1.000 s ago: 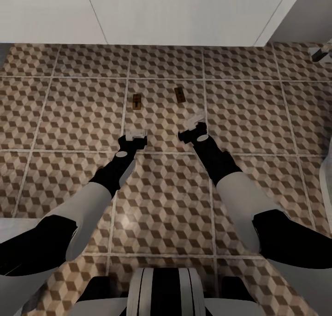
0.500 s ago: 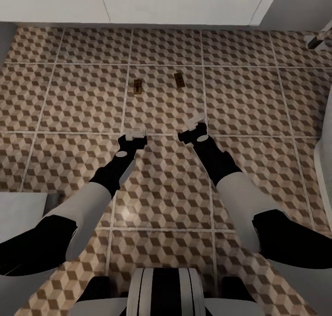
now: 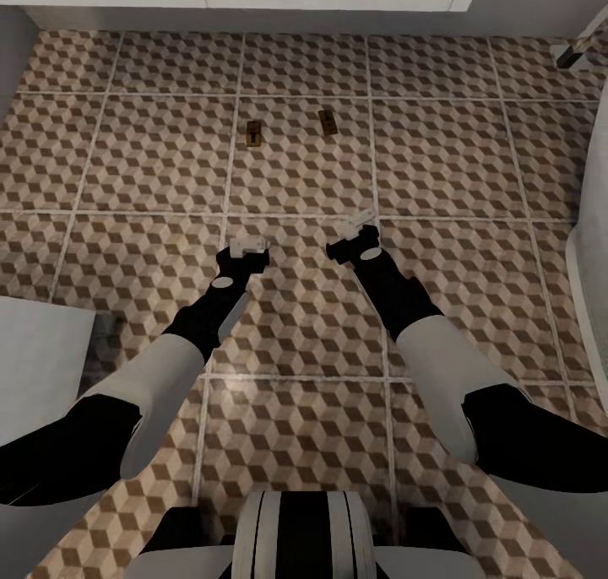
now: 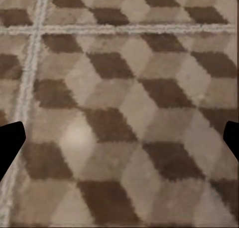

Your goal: Take the four mousetraps from the cabinet in the bathroom and place them on the bathroom floor. Make sure all four end up on the same floor surface, and ensure that at least two of them are either under or directly next to the same bathroom sink.

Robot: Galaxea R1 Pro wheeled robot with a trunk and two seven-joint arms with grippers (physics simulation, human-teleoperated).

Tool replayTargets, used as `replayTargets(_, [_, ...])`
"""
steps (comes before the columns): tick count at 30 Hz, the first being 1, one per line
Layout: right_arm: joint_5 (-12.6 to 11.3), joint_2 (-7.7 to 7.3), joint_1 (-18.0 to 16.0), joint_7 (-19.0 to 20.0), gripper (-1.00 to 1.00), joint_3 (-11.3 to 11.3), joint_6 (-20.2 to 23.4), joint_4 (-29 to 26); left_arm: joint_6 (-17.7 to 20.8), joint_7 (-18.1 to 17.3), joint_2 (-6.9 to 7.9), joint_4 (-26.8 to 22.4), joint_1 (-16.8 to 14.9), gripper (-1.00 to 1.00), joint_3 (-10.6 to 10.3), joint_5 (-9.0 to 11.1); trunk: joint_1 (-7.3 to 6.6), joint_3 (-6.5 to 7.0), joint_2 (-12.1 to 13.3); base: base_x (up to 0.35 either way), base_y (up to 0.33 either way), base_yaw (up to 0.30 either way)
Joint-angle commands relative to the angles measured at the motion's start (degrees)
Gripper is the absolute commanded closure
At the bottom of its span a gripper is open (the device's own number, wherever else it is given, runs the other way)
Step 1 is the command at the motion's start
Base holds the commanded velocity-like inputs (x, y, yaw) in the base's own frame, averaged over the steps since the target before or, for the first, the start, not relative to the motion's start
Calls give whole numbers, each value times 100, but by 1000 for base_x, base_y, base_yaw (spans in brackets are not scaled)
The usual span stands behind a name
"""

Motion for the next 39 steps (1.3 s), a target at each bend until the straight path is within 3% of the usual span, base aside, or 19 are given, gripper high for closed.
replayTargets(1, [56, 0, -1, 1, -100, 9, 37, -8, 6, 49, 6, -4, -2, -100, -48, 60, -2, -3, -1, -88, 0, 0])
replayTargets(39, [58, 0, 13, 9, -100, 9, 30, 99, 52, 101, -21, -53, 173, -100, -82, 62, -2, -3, -1, -8, 0, 0])
